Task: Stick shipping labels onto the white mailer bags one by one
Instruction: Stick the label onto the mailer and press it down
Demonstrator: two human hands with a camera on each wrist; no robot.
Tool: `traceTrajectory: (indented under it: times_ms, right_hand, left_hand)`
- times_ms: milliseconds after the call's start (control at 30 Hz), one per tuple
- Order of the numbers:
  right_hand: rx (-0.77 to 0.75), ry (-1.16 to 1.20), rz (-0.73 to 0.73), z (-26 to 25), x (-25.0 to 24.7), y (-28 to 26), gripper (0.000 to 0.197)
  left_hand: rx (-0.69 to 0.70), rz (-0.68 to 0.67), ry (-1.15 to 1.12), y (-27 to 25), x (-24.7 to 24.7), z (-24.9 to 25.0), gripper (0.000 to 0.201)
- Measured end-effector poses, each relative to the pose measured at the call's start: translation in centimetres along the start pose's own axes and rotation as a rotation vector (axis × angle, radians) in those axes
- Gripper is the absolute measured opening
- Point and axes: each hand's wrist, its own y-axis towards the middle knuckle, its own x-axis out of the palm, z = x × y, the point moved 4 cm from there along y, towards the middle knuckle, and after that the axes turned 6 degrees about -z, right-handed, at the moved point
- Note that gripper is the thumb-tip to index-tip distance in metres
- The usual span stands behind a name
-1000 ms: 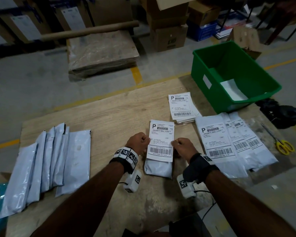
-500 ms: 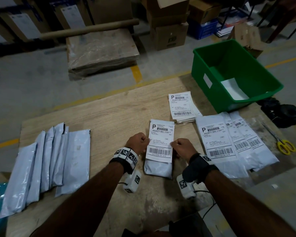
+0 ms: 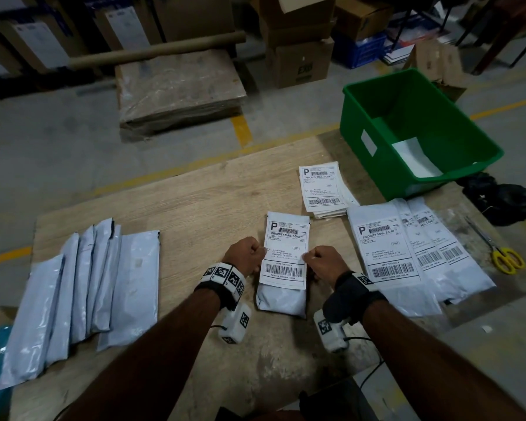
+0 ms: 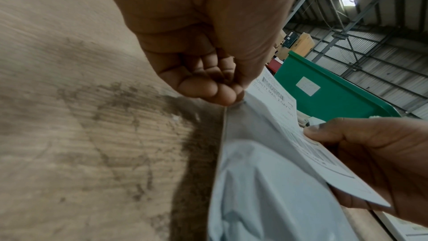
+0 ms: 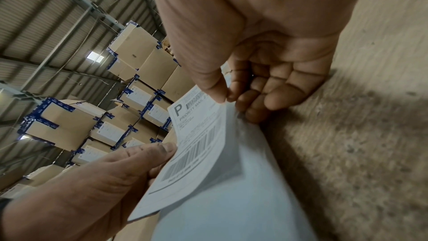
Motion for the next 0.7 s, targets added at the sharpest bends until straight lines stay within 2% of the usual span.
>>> traceTrajectory:
  times_ms: [533, 700]
  right_hand:
    - [-0.003, -0.127, -0.005, -0.36, -0.27, -0.05, 0.026]
    - [-0.014, -0.116, 0.018, -0.25, -0.08, -0.19, 0.023]
  left_hand:
    - [-0.009, -0.049, -0.05, -0.17, 0.02, 0.07, 0.022]
    - [-0.007, -0.057, 0.045, -0.25, -0.13, 0.45, 0.021]
